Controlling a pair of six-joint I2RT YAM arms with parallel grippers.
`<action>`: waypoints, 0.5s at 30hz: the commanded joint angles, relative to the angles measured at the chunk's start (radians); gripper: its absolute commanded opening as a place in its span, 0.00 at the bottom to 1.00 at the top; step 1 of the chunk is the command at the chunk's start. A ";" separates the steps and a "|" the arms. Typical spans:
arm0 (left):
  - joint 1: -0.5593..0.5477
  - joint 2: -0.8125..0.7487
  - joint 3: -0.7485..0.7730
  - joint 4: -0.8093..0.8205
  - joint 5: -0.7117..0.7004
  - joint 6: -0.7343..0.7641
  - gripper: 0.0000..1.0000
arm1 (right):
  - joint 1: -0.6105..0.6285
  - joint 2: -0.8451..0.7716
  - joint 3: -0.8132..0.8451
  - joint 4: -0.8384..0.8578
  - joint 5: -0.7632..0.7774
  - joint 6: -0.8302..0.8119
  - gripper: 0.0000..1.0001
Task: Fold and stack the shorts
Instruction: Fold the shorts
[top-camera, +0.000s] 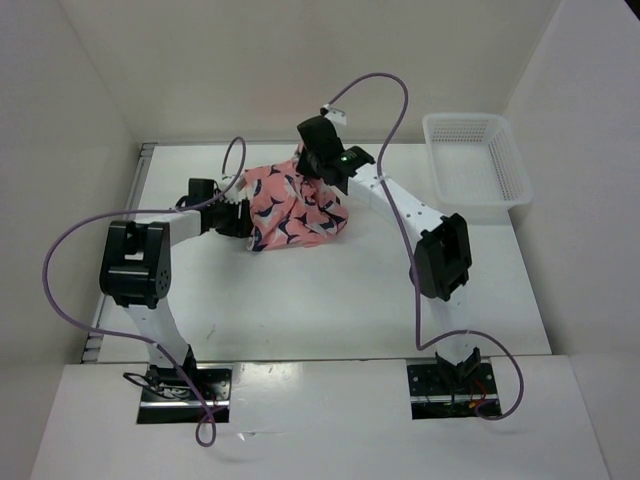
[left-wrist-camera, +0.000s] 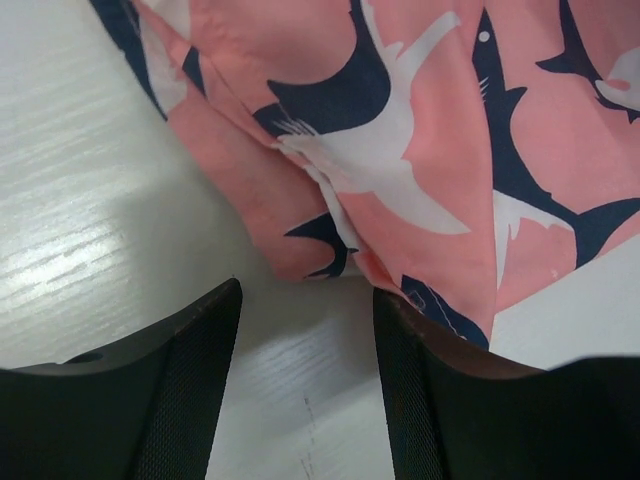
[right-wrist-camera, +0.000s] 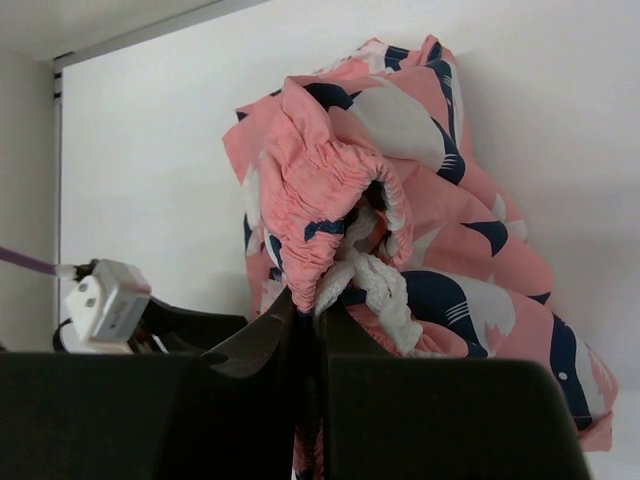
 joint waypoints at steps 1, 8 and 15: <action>-0.006 0.042 0.021 0.043 0.013 0.006 0.63 | 0.040 0.056 0.142 -0.013 -0.016 -0.011 0.00; -0.006 0.062 0.021 0.052 0.013 0.006 0.63 | 0.104 0.195 0.334 -0.073 -0.028 0.009 0.00; -0.006 0.062 0.030 0.052 0.013 0.006 0.63 | 0.124 0.292 0.448 -0.102 -0.059 0.029 0.00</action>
